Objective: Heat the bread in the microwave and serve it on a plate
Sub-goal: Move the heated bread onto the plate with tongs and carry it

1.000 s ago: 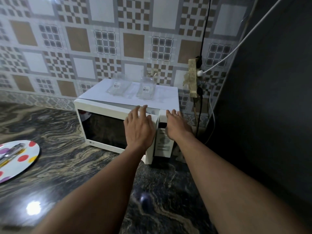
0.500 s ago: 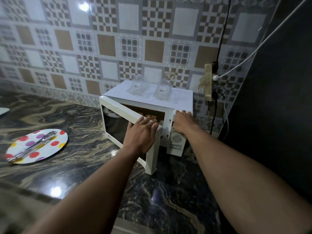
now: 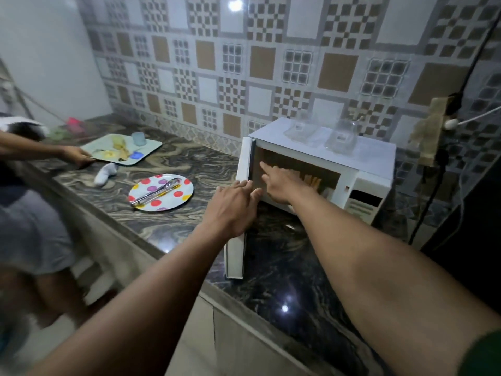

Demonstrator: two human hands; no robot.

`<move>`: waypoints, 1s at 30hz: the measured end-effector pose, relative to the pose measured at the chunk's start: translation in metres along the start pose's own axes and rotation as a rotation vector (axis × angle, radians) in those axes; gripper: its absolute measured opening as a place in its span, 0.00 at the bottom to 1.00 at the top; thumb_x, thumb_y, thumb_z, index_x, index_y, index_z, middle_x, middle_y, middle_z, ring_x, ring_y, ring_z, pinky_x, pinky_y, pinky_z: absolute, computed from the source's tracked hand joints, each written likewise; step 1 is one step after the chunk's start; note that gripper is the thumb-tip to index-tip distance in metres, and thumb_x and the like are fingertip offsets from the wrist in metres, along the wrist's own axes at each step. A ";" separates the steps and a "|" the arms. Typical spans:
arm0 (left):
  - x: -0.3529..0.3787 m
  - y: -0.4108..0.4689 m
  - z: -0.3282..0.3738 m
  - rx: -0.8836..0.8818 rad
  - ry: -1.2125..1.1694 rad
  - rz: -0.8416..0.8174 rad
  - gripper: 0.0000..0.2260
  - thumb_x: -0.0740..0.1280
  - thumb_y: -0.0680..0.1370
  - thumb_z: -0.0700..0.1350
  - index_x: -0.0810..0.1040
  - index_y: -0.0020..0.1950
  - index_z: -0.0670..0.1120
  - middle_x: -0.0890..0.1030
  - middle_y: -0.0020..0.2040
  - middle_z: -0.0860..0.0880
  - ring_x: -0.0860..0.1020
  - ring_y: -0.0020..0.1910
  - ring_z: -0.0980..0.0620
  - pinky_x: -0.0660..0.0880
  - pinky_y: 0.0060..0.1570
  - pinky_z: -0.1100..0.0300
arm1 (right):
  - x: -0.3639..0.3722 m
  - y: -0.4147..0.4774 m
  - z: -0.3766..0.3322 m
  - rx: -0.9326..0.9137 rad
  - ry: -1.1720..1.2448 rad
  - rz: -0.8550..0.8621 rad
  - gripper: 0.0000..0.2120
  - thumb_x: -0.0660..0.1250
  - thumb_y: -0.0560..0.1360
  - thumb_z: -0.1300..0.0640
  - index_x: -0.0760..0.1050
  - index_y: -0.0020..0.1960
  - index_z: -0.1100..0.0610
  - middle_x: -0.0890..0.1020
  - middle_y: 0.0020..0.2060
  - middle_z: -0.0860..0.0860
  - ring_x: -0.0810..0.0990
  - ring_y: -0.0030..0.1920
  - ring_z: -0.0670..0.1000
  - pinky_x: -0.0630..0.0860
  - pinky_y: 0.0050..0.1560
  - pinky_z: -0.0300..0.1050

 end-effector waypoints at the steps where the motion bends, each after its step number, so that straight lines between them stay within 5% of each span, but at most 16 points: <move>1: -0.007 -0.004 -0.008 -0.029 0.027 0.010 0.22 0.48 0.84 0.56 0.76 0.57 0.44 0.80 0.60 0.43 0.76 0.63 0.41 0.72 0.59 0.43 | 0.003 0.005 -0.012 -0.035 -0.014 -0.021 0.26 0.50 0.84 0.51 0.48 0.80 0.44 0.62 0.77 0.57 0.63 0.74 0.60 0.63 0.70 0.60; 6: -0.032 -0.016 -0.047 -0.153 0.168 0.006 0.17 0.52 0.84 0.53 0.73 0.61 0.44 0.77 0.66 0.42 0.73 0.68 0.42 0.62 0.69 0.39 | 0.013 0.020 -0.067 -0.166 -0.033 -0.100 0.26 0.51 0.84 0.50 0.47 0.80 0.45 0.52 0.79 0.59 0.54 0.77 0.61 0.56 0.73 0.67; 15: -0.047 -0.019 -0.125 -0.357 0.279 -0.031 0.27 0.53 0.84 0.54 0.58 0.78 0.39 0.61 0.79 0.41 0.56 0.79 0.44 0.54 0.75 0.41 | 0.039 0.048 -0.129 -0.279 -0.039 -0.153 0.28 0.50 0.84 0.50 0.45 0.81 0.48 0.45 0.80 0.56 0.45 0.79 0.60 0.48 0.73 0.70; 23: -0.054 -0.018 -0.157 -0.465 0.316 -0.052 0.28 0.50 0.85 0.56 0.52 0.81 0.43 0.52 0.82 0.45 0.48 0.81 0.45 0.48 0.75 0.35 | 0.051 0.064 -0.142 -0.314 -0.042 -0.141 0.32 0.54 0.82 0.53 0.40 0.81 0.51 0.43 0.80 0.56 0.44 0.79 0.61 0.47 0.73 0.70; 30: -0.056 -0.016 -0.170 -0.465 0.353 -0.019 0.27 0.49 0.85 0.57 0.53 0.81 0.46 0.54 0.82 0.45 0.50 0.81 0.45 0.50 0.75 0.33 | 0.054 0.070 -0.146 -0.315 -0.030 -0.138 0.33 0.54 0.83 0.52 0.39 0.81 0.53 0.42 0.80 0.57 0.43 0.79 0.61 0.46 0.74 0.69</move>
Point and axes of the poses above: each hand's wrist, its own y-axis towards the middle knuckle, its own x-axis out of the palm, z = x × y, the point moved 6 cm from there along y, towards the middle knuckle
